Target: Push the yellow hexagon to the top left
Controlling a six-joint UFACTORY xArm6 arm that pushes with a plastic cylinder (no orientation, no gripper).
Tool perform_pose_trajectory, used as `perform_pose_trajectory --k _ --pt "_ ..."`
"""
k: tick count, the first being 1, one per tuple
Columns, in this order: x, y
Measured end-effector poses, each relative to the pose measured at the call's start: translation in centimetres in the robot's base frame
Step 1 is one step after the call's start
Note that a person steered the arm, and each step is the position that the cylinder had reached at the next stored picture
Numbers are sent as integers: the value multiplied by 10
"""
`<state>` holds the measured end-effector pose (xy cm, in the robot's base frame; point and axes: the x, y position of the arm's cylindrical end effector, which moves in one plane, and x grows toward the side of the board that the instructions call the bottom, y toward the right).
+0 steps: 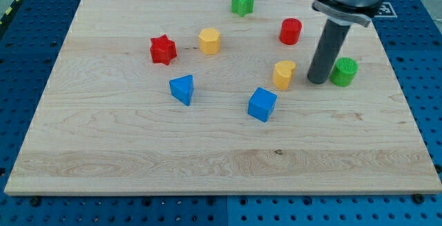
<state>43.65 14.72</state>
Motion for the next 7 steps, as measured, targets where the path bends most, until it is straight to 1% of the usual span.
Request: perform_pose_trajectory --k 2,3,4,5,6,7 --pt "-2 -57" --pt "-3 -58" --pt "-20 -58" --pt "-66 -66" --pt "-68 -71" --pt "-65 -107"
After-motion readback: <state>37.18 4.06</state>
